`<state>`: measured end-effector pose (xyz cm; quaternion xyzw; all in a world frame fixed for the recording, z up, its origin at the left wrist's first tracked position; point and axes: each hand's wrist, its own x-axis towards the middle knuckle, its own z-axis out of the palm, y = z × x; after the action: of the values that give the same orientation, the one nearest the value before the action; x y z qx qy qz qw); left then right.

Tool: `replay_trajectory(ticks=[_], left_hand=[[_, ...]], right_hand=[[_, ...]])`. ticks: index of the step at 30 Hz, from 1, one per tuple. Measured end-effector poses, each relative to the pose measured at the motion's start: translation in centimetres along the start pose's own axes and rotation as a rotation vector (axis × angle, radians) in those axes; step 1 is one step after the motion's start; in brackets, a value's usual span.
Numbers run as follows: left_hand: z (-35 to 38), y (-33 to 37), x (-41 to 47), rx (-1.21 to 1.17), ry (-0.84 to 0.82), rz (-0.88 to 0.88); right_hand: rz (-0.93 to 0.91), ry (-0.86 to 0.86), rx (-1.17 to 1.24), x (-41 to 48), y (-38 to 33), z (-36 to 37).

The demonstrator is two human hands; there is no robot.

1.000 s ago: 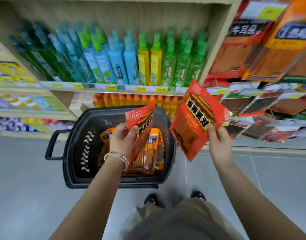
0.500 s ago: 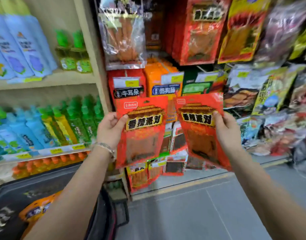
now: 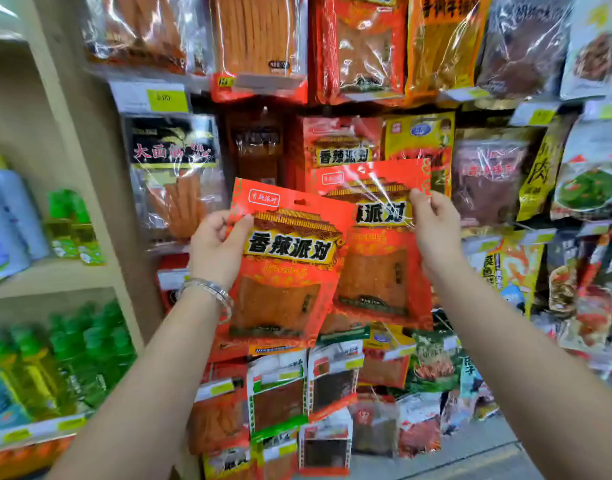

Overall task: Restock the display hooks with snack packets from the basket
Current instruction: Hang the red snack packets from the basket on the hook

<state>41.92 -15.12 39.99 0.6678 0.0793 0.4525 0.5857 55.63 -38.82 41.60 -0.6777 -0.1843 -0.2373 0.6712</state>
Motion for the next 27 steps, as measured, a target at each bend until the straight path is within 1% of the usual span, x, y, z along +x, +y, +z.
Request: replay_trajectory(ticks=[4, 10, 17, 23, 27], left_hand=[[2.3, 0.1, 2.9, -0.029, 0.030, 0.004], [4.6, -0.7, 7.7, -0.067, 0.064, 0.011], [6.9, -1.5, 11.1, -0.080, 0.075, 0.035], [8.6, -2.0, 11.7, -0.101, 0.122, 0.030], [9.6, -2.1, 11.7, -0.099, 0.178, 0.027]], right_hand=[[0.063, -0.024, 0.135, 4.8, -0.4, 1.6], [0.124, -0.031, 0.247, 11.9, 0.7, 4.4], [0.191, -0.046, 0.388, 16.6, 2.3, 6.5], [0.201, -0.071, 0.364, 17.8, 4.0, 7.3], [0.175, -0.129, 0.298, 18.2, 5.6, 7.4]])
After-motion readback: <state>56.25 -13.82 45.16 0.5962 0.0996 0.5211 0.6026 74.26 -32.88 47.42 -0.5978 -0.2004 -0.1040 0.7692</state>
